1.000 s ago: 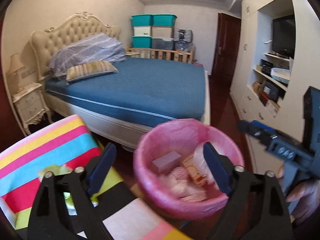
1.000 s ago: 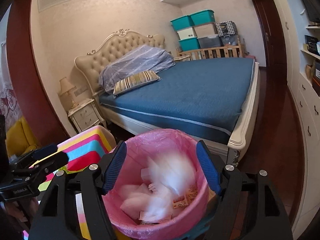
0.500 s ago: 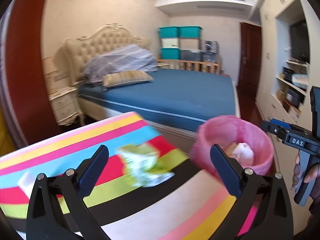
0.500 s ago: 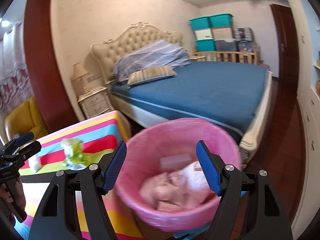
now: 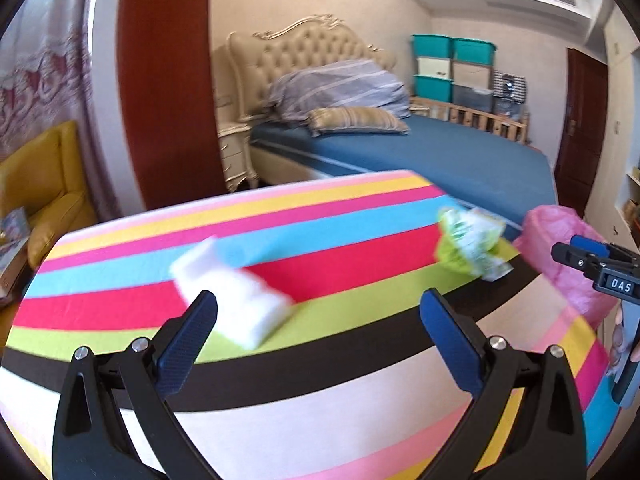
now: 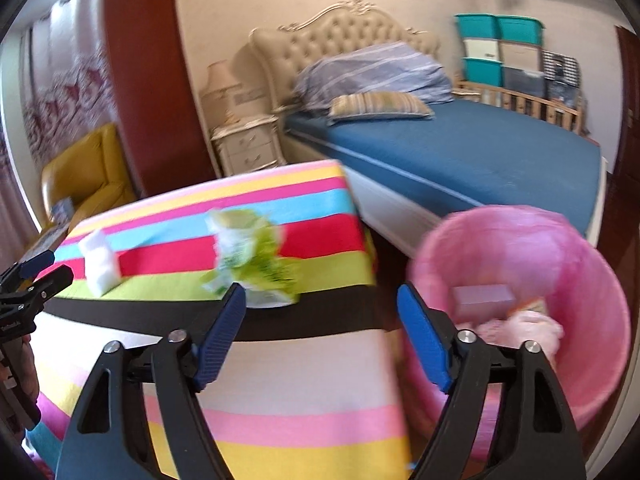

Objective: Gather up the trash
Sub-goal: 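Return both tools to the table and grasp the green printed bag with the right tool, then grasp the white foam sheet with the left tool while the right tool holds the green bag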

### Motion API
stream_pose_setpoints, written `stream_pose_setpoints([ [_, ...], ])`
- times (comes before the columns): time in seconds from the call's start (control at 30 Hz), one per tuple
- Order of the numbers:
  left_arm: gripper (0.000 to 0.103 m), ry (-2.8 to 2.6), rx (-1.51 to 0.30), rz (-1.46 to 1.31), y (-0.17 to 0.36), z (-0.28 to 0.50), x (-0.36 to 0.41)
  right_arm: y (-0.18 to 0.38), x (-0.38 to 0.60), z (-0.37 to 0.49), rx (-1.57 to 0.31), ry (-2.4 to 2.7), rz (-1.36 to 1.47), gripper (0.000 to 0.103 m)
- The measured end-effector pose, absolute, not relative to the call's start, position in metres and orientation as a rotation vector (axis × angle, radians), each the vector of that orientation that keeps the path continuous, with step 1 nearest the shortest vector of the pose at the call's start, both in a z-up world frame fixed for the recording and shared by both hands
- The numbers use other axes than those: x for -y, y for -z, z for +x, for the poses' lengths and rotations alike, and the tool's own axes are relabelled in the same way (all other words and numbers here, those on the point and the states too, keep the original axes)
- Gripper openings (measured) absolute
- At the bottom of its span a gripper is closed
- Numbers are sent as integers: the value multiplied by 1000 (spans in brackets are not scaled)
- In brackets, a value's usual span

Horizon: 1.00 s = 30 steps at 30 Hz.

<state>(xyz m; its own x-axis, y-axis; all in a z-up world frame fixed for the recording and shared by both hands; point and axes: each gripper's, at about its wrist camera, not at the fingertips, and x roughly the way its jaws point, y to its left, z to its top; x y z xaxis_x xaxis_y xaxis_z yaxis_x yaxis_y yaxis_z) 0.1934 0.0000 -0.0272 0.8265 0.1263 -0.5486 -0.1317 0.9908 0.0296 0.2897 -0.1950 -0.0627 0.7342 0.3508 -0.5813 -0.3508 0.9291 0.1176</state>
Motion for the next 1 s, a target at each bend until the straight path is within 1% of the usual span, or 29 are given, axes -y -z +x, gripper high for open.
stream_pose_setpoints([
  [0.17,98,-210,-604,-33,34,187,-40,68,150,296,-665,-411,-47,80],
  [0.33,98,-225,-627,-82,39,182,-76,76,116,312,-698,-392,-70,83],
  [0.67,98,-204,-663,-137,52,186,-110,89,93,358,-792,-288,-83,83],
  [0.73,98,-208,-665,-152,52,193,-111,89,90,360,-793,-293,-82,78],
  [0.8,98,-206,-671,-173,52,197,-112,90,90,361,-798,-295,-93,59],
  [0.83,98,-201,-674,-185,52,200,-111,89,89,359,-790,-301,-98,57],
  [0.87,98,-195,-676,-191,52,204,-109,87,88,358,-780,-306,-99,50],
  [0.9,98,-192,-677,-191,52,206,-105,85,87,356,-766,-313,-104,47],
  [1.0,98,-210,-689,-170,53,217,-92,82,84,350,-742,-335,-119,46],
])
